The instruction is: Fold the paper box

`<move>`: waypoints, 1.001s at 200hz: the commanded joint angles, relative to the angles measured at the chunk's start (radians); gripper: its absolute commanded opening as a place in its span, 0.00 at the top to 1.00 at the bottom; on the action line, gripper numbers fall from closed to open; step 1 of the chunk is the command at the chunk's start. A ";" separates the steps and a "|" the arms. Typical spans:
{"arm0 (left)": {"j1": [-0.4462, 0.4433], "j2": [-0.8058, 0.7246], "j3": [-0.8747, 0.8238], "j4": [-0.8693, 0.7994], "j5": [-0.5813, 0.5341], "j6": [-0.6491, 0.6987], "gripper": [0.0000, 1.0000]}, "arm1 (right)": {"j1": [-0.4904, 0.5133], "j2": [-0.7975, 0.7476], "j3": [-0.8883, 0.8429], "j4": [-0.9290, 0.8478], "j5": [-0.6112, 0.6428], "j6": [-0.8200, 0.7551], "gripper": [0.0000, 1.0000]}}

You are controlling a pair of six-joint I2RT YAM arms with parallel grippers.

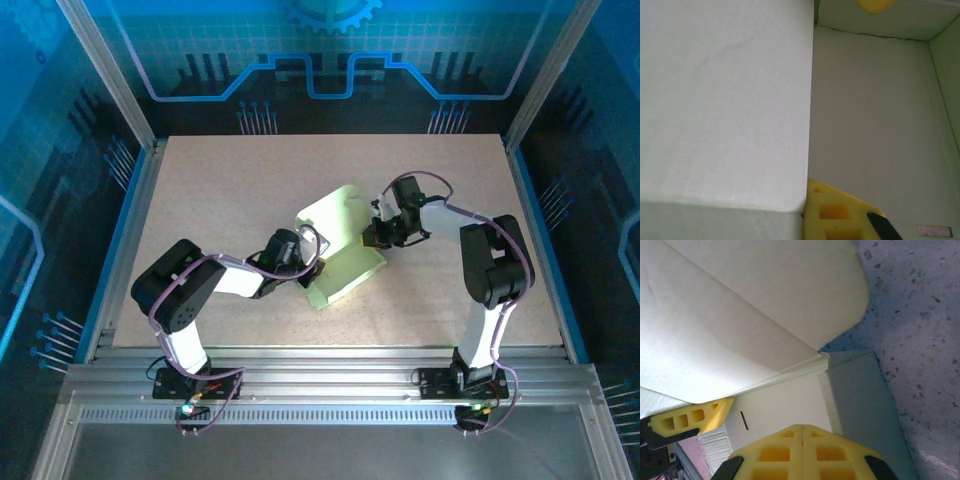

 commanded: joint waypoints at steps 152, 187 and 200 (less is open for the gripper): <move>-0.008 0.022 -0.023 -0.112 -0.015 0.017 0.91 | 0.184 -0.073 0.050 -0.149 0.628 -0.250 0.71; -0.006 0.018 -0.023 -0.114 -0.014 0.017 0.91 | 0.212 -0.031 0.064 -0.141 0.631 -0.243 0.76; -0.006 0.016 -0.023 -0.116 -0.016 0.015 0.91 | 0.214 -0.025 0.063 -0.139 0.625 -0.243 0.80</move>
